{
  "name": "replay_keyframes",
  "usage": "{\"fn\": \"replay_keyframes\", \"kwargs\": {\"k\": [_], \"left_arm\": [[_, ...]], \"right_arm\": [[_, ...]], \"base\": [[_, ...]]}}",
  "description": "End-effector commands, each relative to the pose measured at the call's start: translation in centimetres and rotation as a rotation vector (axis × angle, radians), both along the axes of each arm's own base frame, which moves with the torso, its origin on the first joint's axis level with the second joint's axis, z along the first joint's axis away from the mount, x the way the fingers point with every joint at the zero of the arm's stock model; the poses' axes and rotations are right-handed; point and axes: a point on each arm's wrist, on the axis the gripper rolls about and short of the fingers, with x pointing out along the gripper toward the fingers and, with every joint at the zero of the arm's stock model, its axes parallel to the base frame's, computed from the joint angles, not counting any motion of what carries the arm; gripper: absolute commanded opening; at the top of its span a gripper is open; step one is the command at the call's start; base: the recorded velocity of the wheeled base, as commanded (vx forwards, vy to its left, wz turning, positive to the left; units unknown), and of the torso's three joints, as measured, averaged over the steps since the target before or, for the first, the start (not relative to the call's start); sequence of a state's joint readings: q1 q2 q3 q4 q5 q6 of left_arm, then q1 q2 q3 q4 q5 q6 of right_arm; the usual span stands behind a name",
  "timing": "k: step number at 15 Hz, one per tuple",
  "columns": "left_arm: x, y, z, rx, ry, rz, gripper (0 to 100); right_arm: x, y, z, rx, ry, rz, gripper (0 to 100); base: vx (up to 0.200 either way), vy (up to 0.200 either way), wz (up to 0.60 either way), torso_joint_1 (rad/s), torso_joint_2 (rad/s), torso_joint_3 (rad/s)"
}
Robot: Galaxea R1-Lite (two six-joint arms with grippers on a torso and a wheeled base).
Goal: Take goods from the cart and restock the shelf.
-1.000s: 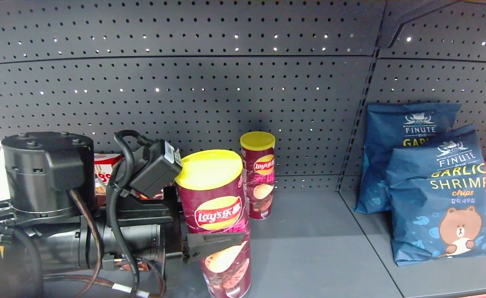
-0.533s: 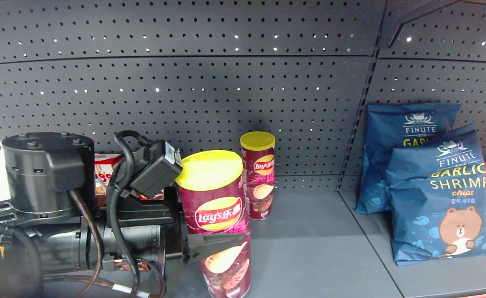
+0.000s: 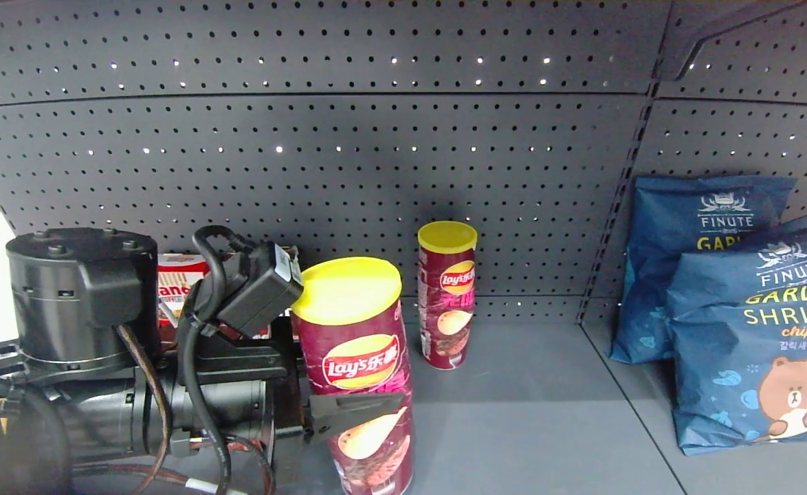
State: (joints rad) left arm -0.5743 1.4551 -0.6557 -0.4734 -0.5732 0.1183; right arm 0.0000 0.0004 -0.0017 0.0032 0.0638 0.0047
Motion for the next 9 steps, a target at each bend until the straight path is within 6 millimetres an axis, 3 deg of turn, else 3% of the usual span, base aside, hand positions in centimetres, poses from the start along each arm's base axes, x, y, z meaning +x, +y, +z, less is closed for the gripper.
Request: {"fn": "replay_keyframes", "kwargs": {"k": [1, 2, 3, 4, 5, 6, 7, 9], "left_arm": [[-0.1, 0.0, 0.1, 0.001, -0.003, 0.004, 0], [-0.1, 0.0, 0.1, 0.006, -0.006, 0.022, 0], [0.1, 0.0, 0.3, 0.005, -0.017, 0.038, 0], [0.1, -0.2, 0.5, 0.004, -0.024, 0.047, 0], [0.1, -0.2, 0.5, 0.004, -0.024, 0.047, 0], [0.0, -0.3, 0.4, 0.006, -0.021, 0.041, 0], [-0.1, -0.4, 0.0, 0.013, -0.007, 0.032, 0], [-0.1, -0.3, -0.2, 0.017, -0.001, 0.032, 0]], "right_arm": [[0.0, 0.0, 0.0, 0.0, 0.003, -0.002, 100], [0.2, 0.0, 0.3, 0.0, 0.024, -0.009, 100], [0.2, 0.0, 2.0, 0.015, 0.013, -0.004, 100], [1.9, 0.0, 11.2, 0.148, -0.001, 0.006, 100], [1.9, 0.0, 11.2, 0.148, -0.001, 0.006, 100], [2.4, 0.1, 13.0, 0.157, -0.012, 0.039, 100], [2.5, 0.3, 13.6, 0.063, -0.019, 0.167, 100], [3.5, 0.4, 13.7, 0.056, 0.031, 0.188, 100]], "base": [[0.0, 0.0, 0.0, 0.0, 0.0, 0.0], [0.0, 0.0, 0.0, 0.0, 0.0, 0.0], [0.0, 0.0, 0.0, 0.0, 0.0, 0.0], [0.0, 0.0, 0.0, 0.0, 0.0, 0.0], [0.0, 0.0, 0.0, 0.0, 0.0, 0.0], [0.0, 0.0, 0.0, 0.0, 0.0, 0.0], [0.0, 0.0, 0.0, 0.0, 0.0, 0.0], [0.0, 0.0, 0.0, 0.0, 0.0, 0.0]]}}
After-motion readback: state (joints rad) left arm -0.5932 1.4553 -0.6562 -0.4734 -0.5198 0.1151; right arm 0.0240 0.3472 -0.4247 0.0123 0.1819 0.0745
